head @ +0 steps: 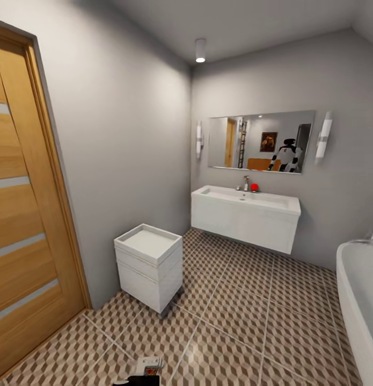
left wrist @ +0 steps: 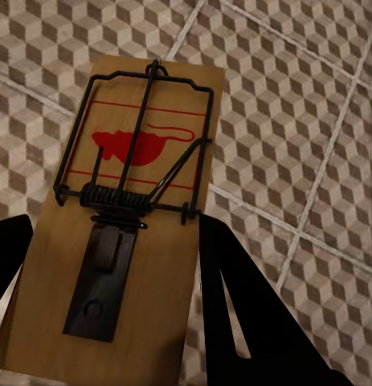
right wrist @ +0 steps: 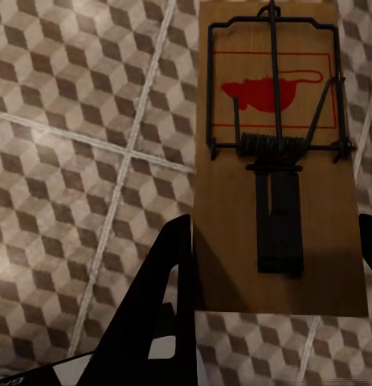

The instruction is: Take the four mousetraps from the cabinet in the bathroom and place them on the bathroom floor. Make sure all four end up on the same floor surface, and ensure that at least two of them are either under or directly next to the same bathroom sink.

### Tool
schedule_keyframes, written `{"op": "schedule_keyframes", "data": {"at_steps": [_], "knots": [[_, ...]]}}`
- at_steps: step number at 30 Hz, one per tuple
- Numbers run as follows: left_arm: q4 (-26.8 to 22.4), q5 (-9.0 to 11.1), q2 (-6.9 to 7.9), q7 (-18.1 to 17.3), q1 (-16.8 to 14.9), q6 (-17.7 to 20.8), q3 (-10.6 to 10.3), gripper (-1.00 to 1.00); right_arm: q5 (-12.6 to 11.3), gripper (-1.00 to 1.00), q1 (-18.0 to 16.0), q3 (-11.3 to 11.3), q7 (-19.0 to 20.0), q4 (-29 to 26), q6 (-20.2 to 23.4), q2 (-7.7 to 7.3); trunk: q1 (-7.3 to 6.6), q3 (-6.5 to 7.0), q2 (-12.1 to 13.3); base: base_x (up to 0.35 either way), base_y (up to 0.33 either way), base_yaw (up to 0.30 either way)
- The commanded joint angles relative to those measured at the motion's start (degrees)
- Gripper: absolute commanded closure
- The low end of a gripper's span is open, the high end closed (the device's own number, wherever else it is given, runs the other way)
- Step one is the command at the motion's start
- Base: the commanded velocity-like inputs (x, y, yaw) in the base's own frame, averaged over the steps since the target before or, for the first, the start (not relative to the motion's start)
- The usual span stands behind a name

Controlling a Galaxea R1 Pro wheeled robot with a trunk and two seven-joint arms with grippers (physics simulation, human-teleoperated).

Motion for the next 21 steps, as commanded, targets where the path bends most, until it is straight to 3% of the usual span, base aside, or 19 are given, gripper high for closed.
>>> {"op": "schedule_keyframes", "data": {"at_steps": [1,14,21], "knots": [[0.1,0.4,0.00,0.0,0.0,-0.1,-0.5,1.00,-0.5,1.00,-0.1,-0.2,0.0,0.2,-0.2,0.00,0.00,-0.09,0.0,0.000,0.000,-0.244],[0.1,0.5,0.00,0.0,0.0,-0.1,-0.5,1.00,-0.5,1.00,-0.1,-0.2,0.4,0.2,-0.2,-0.08,0.00,-0.42,0.0,0.000,0.000,-0.243],[0.1,0.5,0.00,0.1,0.0,-0.1,-0.5,1.00,-0.6,1.00,-0.1,-0.3,0.7,0.2,-0.2,-0.12,0.00,-0.50,0.0,0.000,0.000,-0.075]]}}
